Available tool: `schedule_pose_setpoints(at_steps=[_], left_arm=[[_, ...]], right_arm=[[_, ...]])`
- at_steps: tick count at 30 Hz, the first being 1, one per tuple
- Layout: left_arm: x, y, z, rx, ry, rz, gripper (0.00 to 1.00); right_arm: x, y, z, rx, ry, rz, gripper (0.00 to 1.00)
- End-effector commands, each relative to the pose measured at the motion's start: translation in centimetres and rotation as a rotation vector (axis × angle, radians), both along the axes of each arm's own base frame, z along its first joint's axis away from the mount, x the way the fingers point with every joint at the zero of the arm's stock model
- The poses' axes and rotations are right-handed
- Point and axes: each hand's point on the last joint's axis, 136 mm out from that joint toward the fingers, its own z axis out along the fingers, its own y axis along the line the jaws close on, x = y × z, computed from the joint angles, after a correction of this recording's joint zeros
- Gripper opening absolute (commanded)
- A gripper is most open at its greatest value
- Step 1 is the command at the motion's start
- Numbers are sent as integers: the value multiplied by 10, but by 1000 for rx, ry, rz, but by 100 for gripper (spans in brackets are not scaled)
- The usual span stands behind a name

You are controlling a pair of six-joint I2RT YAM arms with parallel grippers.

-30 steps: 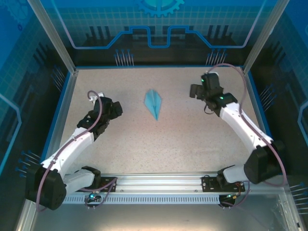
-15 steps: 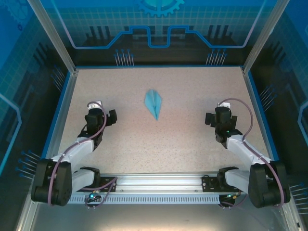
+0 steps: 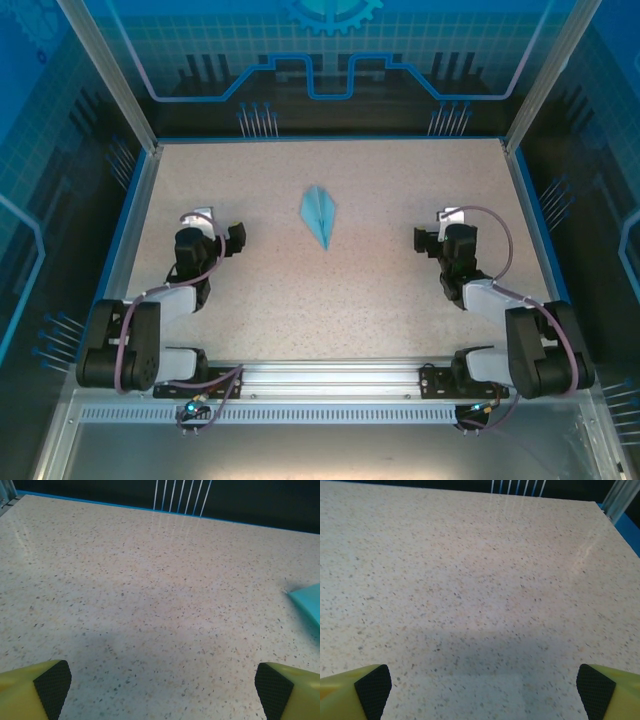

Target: Fold a paper plane with a square sheet of paper (pick it up from the middle)

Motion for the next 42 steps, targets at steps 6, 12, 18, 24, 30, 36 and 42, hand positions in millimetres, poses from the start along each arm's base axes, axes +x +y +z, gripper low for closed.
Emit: schedule_pose_setpoints(at_steps=[6,12,18,24,30,36,42], left_arm=[[16,0,-2,3,-37,-36,98],[22,1,-12,1,-16,-28,99],[23,1,-14,16,-5,-25,99],[26,-12,-15,40,13,-85,98],[26,-12,-15,43,14,-84,99],[26,-13,-16,41,16,-88,98],[26,-14,-15,41,14,-95,98]], right_arm=[[22,-3,2,63,-98,54,99],[25,6,-7,54,-86,104,99],[29,10,-9,23,-65,103,99],[29,10,-9,24,-65,101,100],[29,9,-9,23,-64,101,99],[30,10,-8,23,-66,103,99],[29,10,-8,24,-65,102,99]])
